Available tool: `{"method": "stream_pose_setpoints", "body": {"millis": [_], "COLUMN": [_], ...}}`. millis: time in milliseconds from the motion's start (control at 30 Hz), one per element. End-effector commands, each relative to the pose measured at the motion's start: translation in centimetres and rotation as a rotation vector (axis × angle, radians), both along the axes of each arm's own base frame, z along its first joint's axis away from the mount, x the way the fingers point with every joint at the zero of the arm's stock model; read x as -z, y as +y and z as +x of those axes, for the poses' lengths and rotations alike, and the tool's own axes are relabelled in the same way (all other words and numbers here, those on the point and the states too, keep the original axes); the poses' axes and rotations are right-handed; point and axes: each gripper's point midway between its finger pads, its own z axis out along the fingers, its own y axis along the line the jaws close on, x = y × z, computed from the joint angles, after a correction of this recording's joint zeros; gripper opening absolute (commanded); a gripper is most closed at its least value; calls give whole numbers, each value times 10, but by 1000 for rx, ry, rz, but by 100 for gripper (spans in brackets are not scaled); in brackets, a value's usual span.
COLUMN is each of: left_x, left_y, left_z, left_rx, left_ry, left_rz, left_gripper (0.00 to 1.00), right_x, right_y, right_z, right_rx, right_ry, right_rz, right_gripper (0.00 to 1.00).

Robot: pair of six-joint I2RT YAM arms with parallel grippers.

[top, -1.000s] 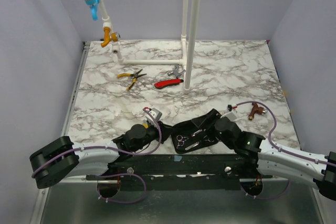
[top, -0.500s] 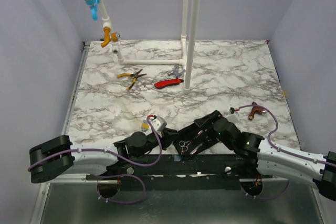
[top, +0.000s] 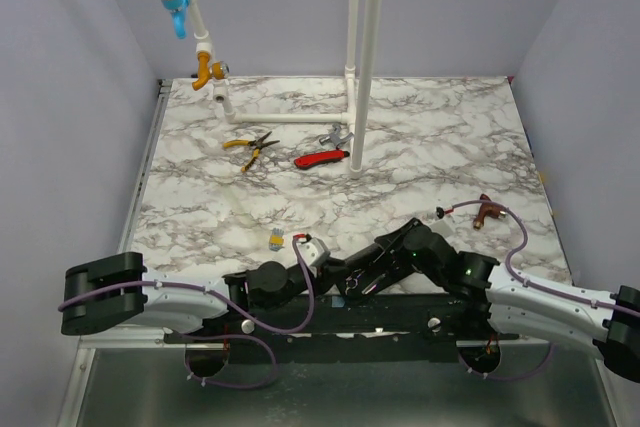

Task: Sort the hair-cutting tools
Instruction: Close the hairdressing tool bag at the center of the board.

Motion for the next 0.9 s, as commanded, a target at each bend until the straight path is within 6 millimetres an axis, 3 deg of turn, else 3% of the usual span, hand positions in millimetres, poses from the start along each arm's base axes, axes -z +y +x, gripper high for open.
{"method": "stream_pose_setpoints", "body": {"millis": [0, 133, 367, 500, 567, 733, 867], "left_x": [-3, 12, 25, 42, 48, 53, 58], "left_y": [10, 27, 68, 95, 99, 95, 89], "left_z": [21, 34, 47, 47, 46, 39, 34], "left_rx": [-170, -305, -536, -669, -683, -651, -599], "left_ry": [50, 115, 234, 334, 356, 370, 385], "left_rz": [-4, 83, 82, 76, 87, 169, 145], "left_gripper": [30, 47, 66, 69, 69, 69, 70], "right_x": [10, 6, 1, -10, -19, -25, -25], "right_y": [-2, 1, 0, -5, -8, -22, -16], "right_z": [-6, -5, 2, 13, 20, 34, 40], "right_rx": [-25, -34, 38, 148, 204, 356, 371], "right_ry": [12, -10, -35, -75, -105, -130, -114], "right_rz": [-4, 30, 120, 256, 323, 400, 390], "right_gripper": [36, 29, 1, 1, 1, 1, 1]}}
